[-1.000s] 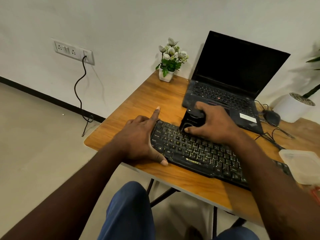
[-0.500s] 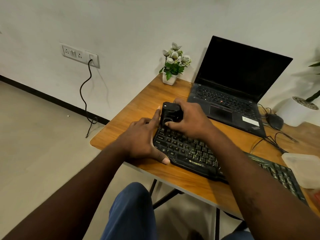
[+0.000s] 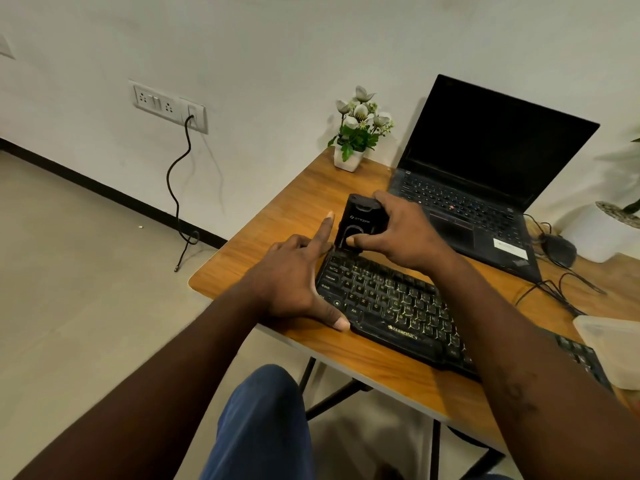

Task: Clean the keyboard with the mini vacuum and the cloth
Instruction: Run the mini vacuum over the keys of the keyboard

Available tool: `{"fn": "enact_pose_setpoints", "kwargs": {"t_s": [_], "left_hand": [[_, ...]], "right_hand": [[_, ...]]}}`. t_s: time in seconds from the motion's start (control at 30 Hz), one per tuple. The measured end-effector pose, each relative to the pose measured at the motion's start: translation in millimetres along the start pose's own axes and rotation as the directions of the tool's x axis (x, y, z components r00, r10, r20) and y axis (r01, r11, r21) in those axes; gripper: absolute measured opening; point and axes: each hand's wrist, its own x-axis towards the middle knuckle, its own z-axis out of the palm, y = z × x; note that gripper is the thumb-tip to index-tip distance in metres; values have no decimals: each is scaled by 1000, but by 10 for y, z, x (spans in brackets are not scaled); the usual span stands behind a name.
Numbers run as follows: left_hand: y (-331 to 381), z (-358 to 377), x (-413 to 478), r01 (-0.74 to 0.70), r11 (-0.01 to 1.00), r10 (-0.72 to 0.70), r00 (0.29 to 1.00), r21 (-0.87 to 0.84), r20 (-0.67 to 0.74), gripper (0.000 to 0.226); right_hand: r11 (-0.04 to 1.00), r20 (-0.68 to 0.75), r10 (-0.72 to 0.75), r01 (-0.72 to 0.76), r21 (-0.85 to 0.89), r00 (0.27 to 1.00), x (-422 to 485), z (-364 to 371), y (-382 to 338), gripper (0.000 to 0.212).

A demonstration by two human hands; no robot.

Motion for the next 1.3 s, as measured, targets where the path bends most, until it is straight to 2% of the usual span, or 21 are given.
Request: {"fn": "enact_pose_setpoints", "kwargs": {"t_s": [0.13, 0.2, 0.3, 0.43, 0.57, 0.63, 0.73, 0.97, 1.03, 1.2, 1.3], "left_hand": [[19, -1, -12, -6, 1000, 6, 1000, 12, -10, 161], [28, -4, -19, -4, 1000, 4, 1000, 19, -11, 159], [48, -7, -26, -3, 999, 2, 1000, 40, 9, 156], [109, -41, -41, -17, 998, 15, 1000, 62, 23, 151], [153, -54, -49, -37, 995, 34, 999, 91, 35, 146], [121, -28, -27, -53, 992, 49, 998, 118, 34, 145], [70, 15, 1, -88, 978, 79, 995, 190, 57, 139], [56, 97, 47, -109, 939, 87, 993, 327, 80, 145], [63, 96, 46, -106, 940, 90, 994, 323, 63, 144], [46, 107, 49, -112, 945, 105, 994, 306, 40, 139], [45, 113, 51, -121, 941, 115, 993, 315, 37, 137]], "right_hand": [[993, -50, 117, -116, 25, 992, 44, -30, 116, 46], [972, -18, 175, -170, 162, 984, 79, -30, 170, 49], [886, 80, 232, -245, 394, 969, 124, 33, 203, 51], [790, 155, 276, -316, 525, 948, 198, 92, 280, 46], [776, 358, 336, -472, 419, 871, 206, -154, 526, 45], [778, 410, 354, -508, 371, 841, 190, -320, 643, 47], [760, 419, 354, -518, 392, 836, 175, -386, 674, 47], [681, 331, 274, -425, 596, 903, 282, 21, 407, 47], [707, 347, 272, -431, 560, 898, 289, -33, 464, 49], [830, 469, 277, -455, 322, 839, 165, -512, 810, 50], [837, 460, 279, -448, 314, 843, 100, -588, 856, 50]]}}
